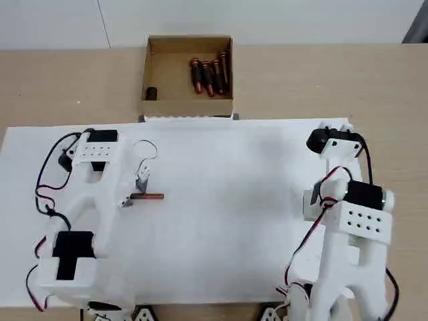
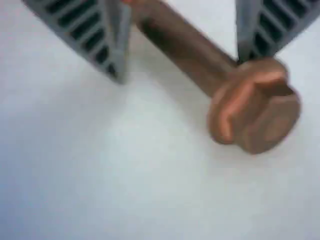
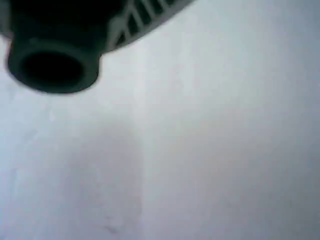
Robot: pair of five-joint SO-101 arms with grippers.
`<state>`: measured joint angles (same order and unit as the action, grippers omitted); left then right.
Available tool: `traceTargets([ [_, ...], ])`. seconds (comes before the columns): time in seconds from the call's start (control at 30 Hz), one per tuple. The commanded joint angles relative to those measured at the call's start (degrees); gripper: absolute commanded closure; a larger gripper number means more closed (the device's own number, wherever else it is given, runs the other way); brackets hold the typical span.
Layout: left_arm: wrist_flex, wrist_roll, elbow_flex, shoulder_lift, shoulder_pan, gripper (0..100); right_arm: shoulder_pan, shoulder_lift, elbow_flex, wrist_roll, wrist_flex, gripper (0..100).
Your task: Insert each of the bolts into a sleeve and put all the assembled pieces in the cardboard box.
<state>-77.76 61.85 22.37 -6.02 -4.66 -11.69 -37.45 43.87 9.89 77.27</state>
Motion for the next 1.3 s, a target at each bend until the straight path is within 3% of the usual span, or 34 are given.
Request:
traceTargets([
  [0.0,3.1,0.4,1.1,0.0,-2.0,95,-0.3,-1.1,-0.4,-0.2,-0.7,99.5],
  [0.37,3.5,0.1,2.2,0.6,-2.2,95,-0.3,-1.1,-0.4,-0.2,-0.7,99.5],
  [0.63,-0.6,0.1,-2.3,0.6,-2.3,83,-0.3,-1.1,-0.4,-0.2,-0.7,99.5],
  [1.07,-1.8,0.3,-4.6,0.6,-2.3,84,-0.5,-1.1,-0.4,-0.2,-0.2,99.5],
  [1.27,-4.4,0.2,-10.2,0.4,-2.1,90,-0.4,-1.1,-0.4,-0.2,-0.5,99.5],
])
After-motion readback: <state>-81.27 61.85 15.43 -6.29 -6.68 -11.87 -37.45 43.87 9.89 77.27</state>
